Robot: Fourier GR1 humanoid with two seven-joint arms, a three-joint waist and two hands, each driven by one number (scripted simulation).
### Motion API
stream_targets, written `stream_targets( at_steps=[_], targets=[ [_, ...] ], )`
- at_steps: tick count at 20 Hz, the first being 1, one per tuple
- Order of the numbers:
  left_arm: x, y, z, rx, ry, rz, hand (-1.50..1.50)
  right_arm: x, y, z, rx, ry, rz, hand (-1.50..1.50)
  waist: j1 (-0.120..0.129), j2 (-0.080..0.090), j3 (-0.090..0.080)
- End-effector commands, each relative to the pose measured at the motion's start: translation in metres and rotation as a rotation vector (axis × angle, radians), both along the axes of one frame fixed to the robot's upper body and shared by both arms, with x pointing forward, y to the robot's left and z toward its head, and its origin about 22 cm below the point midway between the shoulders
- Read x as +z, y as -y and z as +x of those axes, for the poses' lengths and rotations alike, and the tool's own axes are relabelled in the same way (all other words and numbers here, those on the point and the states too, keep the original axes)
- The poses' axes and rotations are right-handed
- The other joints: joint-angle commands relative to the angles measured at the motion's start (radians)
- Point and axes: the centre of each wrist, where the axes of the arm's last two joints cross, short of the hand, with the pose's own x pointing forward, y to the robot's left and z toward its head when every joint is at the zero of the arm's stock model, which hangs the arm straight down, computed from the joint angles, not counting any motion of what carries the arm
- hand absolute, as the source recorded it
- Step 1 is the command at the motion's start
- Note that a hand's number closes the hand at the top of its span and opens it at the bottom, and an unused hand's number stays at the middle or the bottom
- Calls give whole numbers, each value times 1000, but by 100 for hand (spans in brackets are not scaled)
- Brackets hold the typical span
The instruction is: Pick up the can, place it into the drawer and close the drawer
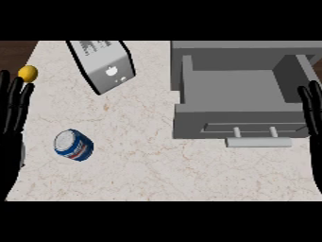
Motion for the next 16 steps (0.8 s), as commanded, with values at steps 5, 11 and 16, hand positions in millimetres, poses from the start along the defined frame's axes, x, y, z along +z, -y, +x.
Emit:
stream_targets(
  at_steps=[5,11,16],
  targets=[
    [2,-57,-17,-307,-9,-5,-150,9,19,-5,-28,-28,12,-150,14,-1,0],
    [-22,-111,-23,-155,-397,-51,-150,-15,28,-3,-193,-317,71,-150,14,2,1],
    [-5,-128,-11,-148,-429,-53,-150,-11,14,-7,-194,-315,75,-150,8,2,1]
  ],
)
